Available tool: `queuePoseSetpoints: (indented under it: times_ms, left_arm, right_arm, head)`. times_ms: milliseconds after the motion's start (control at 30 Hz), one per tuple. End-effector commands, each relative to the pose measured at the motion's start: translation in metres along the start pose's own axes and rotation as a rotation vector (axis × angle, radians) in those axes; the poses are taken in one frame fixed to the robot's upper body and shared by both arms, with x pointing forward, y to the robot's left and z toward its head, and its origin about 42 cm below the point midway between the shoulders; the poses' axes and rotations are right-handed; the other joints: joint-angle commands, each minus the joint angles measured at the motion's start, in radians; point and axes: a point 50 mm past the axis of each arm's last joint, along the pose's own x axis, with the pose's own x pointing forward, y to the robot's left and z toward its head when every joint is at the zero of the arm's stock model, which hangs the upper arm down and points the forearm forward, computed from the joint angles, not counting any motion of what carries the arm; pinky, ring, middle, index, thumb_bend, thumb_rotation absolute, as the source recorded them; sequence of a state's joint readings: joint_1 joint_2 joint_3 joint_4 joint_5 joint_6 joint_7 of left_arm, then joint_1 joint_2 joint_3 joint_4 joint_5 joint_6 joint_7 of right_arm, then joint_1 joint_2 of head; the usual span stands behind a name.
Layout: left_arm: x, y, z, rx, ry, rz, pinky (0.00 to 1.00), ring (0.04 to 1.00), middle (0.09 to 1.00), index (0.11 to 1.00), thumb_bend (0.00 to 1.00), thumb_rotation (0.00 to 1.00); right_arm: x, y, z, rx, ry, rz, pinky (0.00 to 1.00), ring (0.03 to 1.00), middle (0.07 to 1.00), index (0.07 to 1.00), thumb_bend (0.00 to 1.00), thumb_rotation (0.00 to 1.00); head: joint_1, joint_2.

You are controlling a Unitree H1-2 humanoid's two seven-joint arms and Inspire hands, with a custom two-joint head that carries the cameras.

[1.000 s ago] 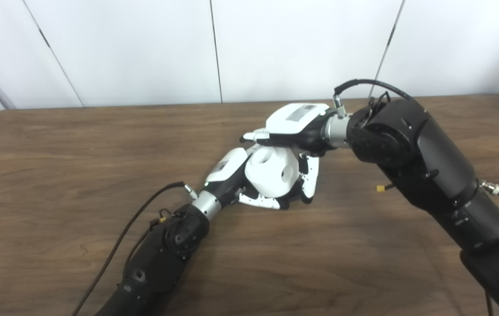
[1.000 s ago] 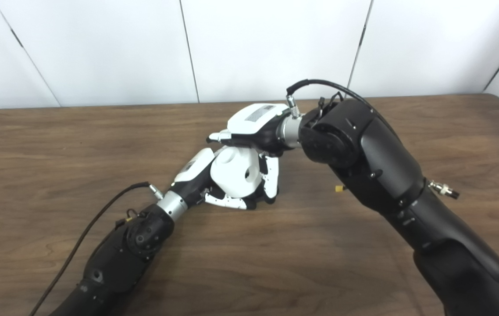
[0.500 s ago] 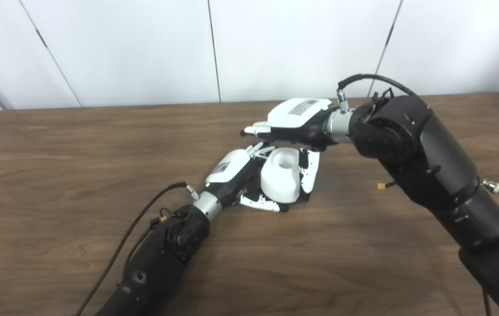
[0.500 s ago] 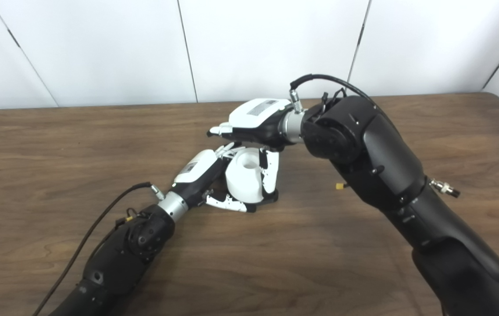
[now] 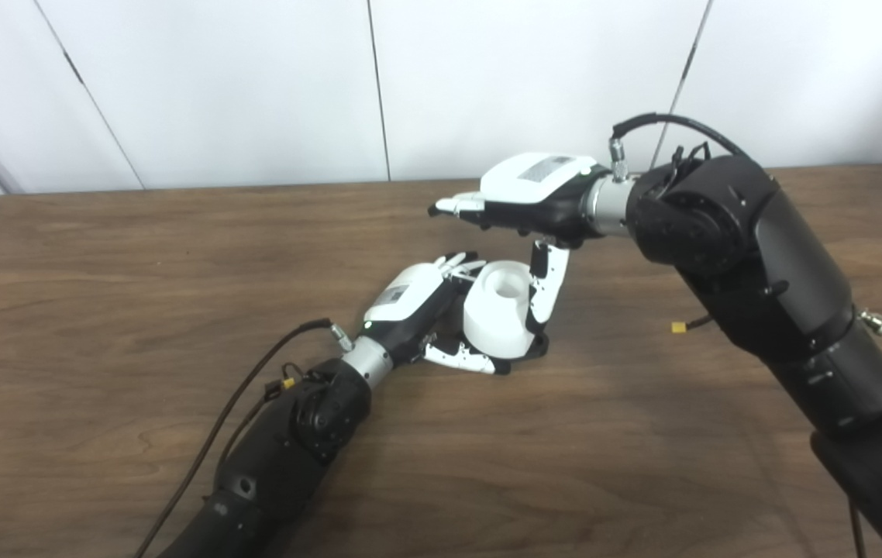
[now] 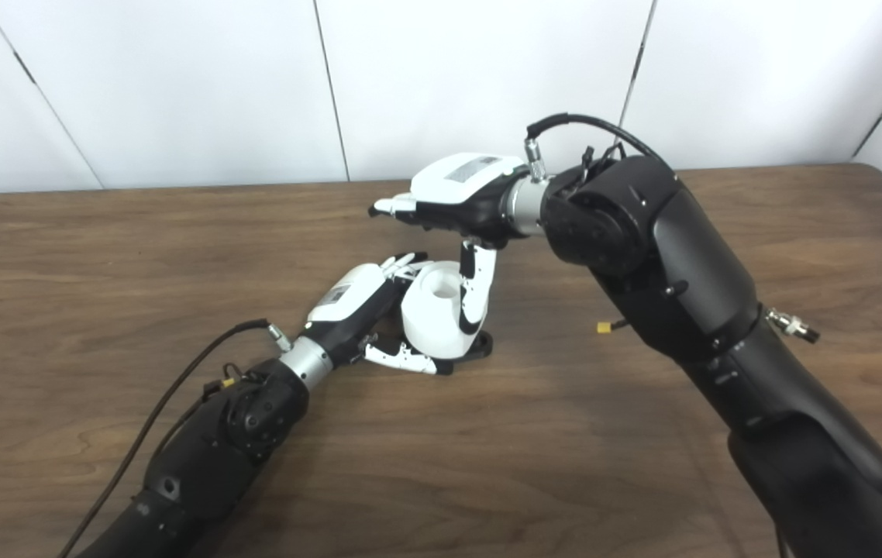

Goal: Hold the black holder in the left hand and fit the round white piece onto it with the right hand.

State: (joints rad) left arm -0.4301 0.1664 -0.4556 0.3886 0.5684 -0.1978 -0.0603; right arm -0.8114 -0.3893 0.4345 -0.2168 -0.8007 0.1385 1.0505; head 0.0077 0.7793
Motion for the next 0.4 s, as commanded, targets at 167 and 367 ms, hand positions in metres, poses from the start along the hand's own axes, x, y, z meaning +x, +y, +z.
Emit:
queuePoseSetpoints:
  times_ms: [167, 367]
  left_arm:
    - [-0.019, -0.019, -0.028, 0.037, 0.134, -0.135, 1.0, 0.995, 0.912, 0.481, 0.52, 0.06]
    - [-0.022, -0.022, -0.033, 0.033, 0.137, -0.142, 1.0, 0.997, 0.913, 0.481, 0.52, 0.06]
  right_arm:
    - [-0.025, -0.06, -0.012, -0.007, 0.107, 0.057, 0.67, 0.875, 1.0, 1.0, 1.0, 0.22]
    - [-0.054, -0.081, -0.036, 0.113, 0.129, 0.099, 0.49, 0.697, 0.965, 0.972, 1.0, 0.1]
  head:
    - [-0.008, -0.045]
    - [-0.02, -0.08]
